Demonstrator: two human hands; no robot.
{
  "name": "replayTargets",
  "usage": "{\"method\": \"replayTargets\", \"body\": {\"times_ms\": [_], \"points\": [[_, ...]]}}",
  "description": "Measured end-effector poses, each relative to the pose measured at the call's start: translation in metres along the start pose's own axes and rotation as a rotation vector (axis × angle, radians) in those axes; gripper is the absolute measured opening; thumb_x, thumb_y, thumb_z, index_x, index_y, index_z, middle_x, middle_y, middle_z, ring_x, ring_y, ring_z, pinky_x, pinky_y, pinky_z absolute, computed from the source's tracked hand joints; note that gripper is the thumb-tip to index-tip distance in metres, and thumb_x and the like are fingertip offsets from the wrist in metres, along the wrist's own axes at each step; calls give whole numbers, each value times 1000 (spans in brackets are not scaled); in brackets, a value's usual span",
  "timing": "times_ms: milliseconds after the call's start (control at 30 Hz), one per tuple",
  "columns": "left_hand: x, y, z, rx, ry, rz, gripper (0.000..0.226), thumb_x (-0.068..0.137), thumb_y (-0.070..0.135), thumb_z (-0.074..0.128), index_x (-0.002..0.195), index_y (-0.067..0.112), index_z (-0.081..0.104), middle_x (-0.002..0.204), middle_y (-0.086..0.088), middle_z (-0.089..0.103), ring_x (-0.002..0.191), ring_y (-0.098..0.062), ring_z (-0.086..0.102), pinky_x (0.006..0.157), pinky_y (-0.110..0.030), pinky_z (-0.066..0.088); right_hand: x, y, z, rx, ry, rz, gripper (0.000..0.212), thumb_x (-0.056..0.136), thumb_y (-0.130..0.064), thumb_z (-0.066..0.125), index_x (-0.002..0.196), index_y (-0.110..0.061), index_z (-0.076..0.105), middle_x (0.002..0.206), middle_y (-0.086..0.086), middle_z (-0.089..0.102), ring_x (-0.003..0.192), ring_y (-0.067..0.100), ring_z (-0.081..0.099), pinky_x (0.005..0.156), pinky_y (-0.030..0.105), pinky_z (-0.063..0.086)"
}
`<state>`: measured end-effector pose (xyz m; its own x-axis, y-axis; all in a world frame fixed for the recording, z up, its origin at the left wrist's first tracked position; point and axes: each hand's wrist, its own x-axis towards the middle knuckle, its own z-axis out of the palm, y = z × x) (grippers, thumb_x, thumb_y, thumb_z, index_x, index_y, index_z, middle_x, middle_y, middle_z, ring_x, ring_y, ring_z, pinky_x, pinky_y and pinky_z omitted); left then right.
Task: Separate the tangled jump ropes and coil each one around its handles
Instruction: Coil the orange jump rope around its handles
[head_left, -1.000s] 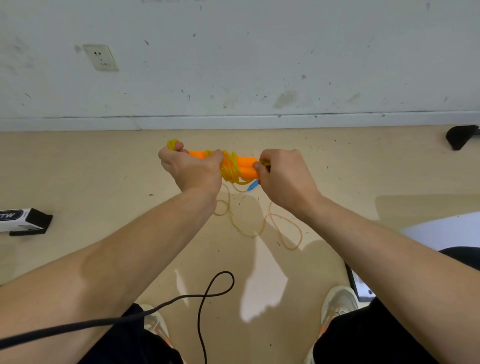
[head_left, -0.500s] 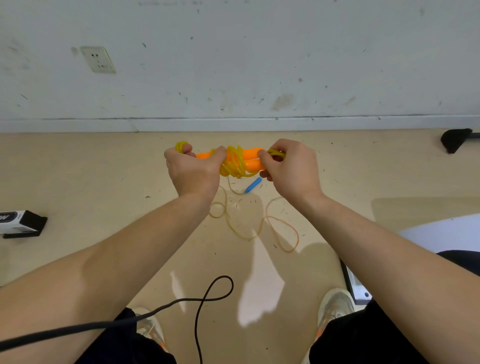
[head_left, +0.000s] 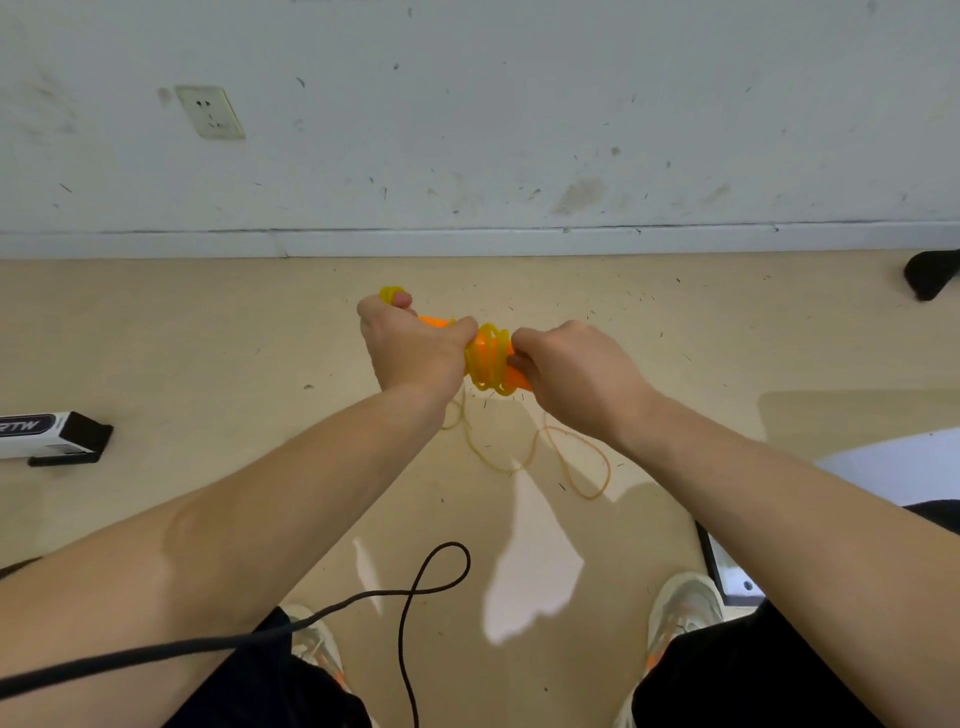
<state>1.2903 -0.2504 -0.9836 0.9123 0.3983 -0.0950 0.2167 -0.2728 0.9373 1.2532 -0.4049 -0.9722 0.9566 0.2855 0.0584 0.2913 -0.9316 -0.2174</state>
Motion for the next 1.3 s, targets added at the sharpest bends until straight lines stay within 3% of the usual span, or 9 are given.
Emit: {"method": "replayTargets", "body": {"times_ms": [233,500,567,667,733,867,1100,1200,1300], "points": [[0,0,-3,207,-144,289,60,72,22,83,111,21,37,113,1,41,96,-14,43,73,-20,36,6,4,-10,-203,-65,-68,22,101,-34,47,90,-21,61,79,-1,57,74,29,59,59,35,47],[-15,-2,-5,346,-199,600,58,76,19,79,120,9,44,115,2,41,98,-10,44,76,-21,36,6,8,-24,633,-124,236,28,97,-22,64,77,-3,70,62,5,72,54,15,71,60,34,62],[-16,-1,-5,376,-205,665,59,76,20,80,122,6,45,115,1,41,98,-9,42,77,-19,35,5,4,-24,581,-86,236,31,97,-26,63,75,-4,70,61,4,72,54,12,70,60,30,61],[-16,-1,-5,348,-251,602,62,76,22,82,123,9,43,116,5,39,99,-8,41,78,-20,36,4,0,-26,382,-103,178,30,96,-31,62,75,-10,70,61,1,71,52,6,66,57,22,53],[-12,1,-7,300,-271,539,60,76,20,82,119,16,41,114,7,39,98,-8,41,77,-19,36,4,0,-29,482,-73,237,15,94,-25,65,85,-14,68,62,3,70,46,8,63,51,23,50],[-2,6,-11,277,-290,539,59,73,18,83,111,23,39,110,8,42,92,-3,40,73,-15,35,4,2,-38,1125,-285,472,15,97,1,51,99,-3,65,71,15,64,49,16,57,49,26,50],[-4,12,-13,147,-389,456,63,67,20,89,110,24,45,97,16,43,87,4,45,70,-5,35,-3,18,-50,1825,-640,499,46,79,-5,35,103,11,70,97,30,68,84,38,73,75,42,62],[-3,17,-18,61,-452,372,65,63,30,91,110,25,47,96,12,46,81,5,45,69,-10,37,-8,16,-48,1756,-565,338,29,90,-2,45,108,6,67,95,24,72,80,28,74,79,39,61],[-6,21,-23,21,-542,287,62,56,40,84,106,29,48,95,11,48,82,2,49,72,-15,43,-7,8,-47,1387,-364,214,20,93,-20,60,94,-1,68,65,6,64,52,12,56,54,27,48]]}}
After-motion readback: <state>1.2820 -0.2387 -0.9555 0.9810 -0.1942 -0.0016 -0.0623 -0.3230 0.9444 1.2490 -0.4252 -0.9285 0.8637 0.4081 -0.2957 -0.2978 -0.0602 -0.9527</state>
